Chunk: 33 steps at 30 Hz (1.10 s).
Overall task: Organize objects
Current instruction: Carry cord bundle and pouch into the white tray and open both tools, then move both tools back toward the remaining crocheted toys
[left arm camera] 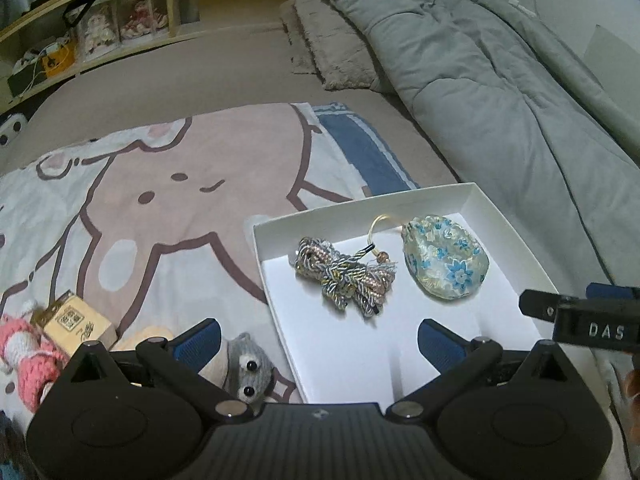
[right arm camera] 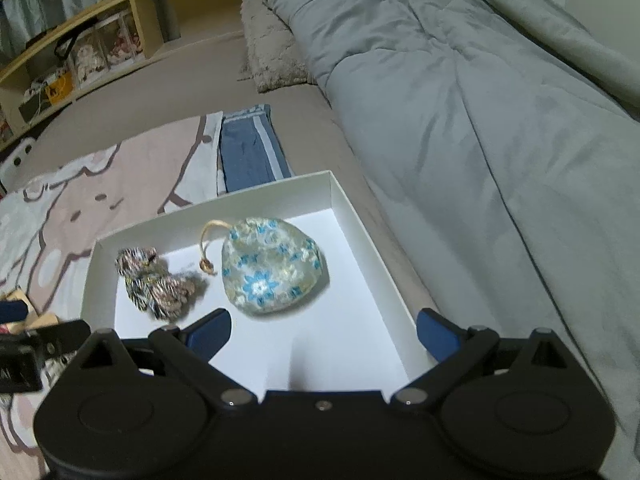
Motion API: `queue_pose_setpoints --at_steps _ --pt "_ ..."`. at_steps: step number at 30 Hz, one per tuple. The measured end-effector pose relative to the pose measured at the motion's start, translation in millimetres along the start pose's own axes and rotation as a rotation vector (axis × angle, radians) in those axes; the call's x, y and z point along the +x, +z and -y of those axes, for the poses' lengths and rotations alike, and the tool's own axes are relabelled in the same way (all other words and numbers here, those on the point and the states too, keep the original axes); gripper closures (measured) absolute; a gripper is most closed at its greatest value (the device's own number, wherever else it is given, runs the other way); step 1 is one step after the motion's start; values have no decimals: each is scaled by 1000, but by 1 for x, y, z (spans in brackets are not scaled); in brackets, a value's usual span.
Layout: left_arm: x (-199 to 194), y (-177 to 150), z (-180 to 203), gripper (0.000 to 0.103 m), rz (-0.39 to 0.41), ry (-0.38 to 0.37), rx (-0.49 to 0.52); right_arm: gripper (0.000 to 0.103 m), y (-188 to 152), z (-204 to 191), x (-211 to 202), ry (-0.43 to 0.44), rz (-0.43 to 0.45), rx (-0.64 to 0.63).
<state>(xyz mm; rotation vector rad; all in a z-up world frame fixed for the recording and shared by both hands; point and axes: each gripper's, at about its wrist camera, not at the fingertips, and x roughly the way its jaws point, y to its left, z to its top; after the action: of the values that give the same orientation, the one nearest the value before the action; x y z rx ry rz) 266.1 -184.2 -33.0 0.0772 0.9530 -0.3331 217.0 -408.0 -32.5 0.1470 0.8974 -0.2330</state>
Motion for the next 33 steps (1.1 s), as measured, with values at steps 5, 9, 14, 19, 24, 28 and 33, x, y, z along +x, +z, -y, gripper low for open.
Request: queue_pose_setpoints --at_steps 5,9,14,19,24,28,33 --pt "-1 -5 -8 0 -3 29 -49 3 -4 2 -3 0 7 -4" --pt "-3 -8 -18 0 3 37 -72 3 -4 1 -2 -1 3 -9" --pt "-7 -12 -35 0 11 45 -101 3 -4 -3 -3 11 7 -13" --pt "-26 -14 -57 0 44 71 -116 3 -2 -16 -8 31 29 -22" --pt "-51 -18 -85 0 76 118 -137 2 -1 -33 -14 61 52 -41" --pt "-67 -25 -110 0 88 166 -162 2 0 -49 -19 90 63 -58" --pt "-89 -40 -144 0 99 234 -214 2 -1 -70 -23 126 80 -89"
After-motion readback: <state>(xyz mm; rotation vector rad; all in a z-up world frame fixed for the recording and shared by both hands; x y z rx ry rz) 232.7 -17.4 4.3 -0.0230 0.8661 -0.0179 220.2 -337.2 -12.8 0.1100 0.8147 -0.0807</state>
